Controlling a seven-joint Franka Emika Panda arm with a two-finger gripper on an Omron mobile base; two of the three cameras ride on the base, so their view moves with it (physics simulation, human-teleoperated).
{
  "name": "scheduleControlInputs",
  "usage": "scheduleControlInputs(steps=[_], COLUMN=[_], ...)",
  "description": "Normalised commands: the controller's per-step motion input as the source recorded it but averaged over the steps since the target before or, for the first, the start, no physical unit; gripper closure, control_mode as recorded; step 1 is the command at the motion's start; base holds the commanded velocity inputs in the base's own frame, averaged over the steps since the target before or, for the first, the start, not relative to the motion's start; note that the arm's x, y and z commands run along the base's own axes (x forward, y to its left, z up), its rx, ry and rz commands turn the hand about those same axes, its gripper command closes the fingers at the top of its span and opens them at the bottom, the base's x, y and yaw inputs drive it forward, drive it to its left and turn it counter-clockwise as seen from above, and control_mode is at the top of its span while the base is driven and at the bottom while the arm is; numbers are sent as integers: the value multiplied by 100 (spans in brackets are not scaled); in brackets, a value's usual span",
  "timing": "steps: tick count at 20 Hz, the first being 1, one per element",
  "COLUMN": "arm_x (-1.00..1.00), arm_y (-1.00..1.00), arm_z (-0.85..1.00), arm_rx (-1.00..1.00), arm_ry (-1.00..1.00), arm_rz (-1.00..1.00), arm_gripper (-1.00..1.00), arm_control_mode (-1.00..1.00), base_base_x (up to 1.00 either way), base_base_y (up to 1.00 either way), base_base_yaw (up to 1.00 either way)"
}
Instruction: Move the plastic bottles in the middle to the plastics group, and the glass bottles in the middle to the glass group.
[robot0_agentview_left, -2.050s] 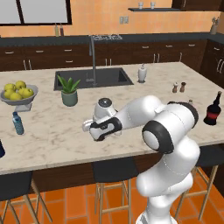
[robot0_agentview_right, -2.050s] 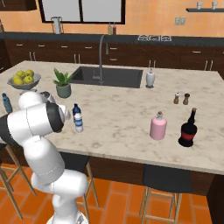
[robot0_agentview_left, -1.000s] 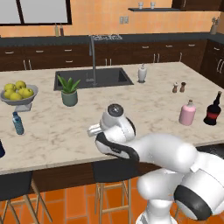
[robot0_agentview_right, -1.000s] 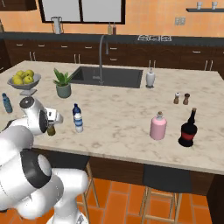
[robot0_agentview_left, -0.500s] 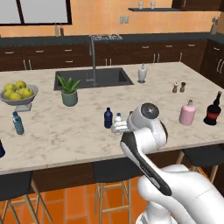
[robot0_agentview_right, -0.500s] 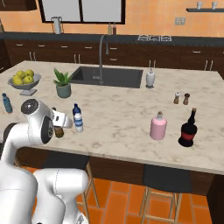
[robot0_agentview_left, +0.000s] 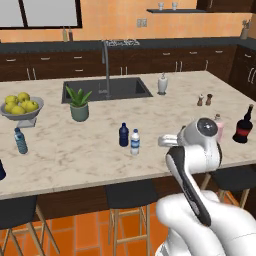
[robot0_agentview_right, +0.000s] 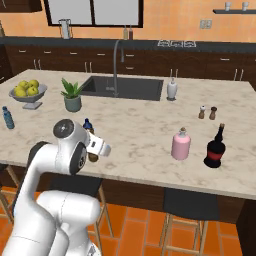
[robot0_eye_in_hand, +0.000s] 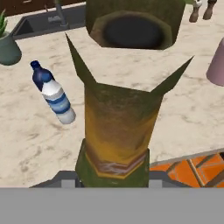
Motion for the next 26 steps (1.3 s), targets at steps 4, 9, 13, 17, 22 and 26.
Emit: scheduleControlInputs(steps=[4, 9, 13, 17, 22, 26], arm_x=[21, 54, 51, 11, 3, 16], arm_y=[-100, -94, -83, -76, -21, -19], arm_z=[33, 15, -3, -21, -21, -21], arm_rx=[0, 0, -2, 0, -2, -5], arm_ry=[18, 33, 28, 4, 0, -8], arm_rz=[-12, -14, -7, 0, 0, 0], arm_gripper=[100, 100, 100, 100, 100, 100], arm_control_mode=[-100, -100, -100, -100, -100, -100], base_base_x=[0, 0, 0, 0, 0, 0], base_base_y=[0, 0, 0, 0, 0, 0], base_base_yaw=[0, 0, 0, 0, 0, 0])
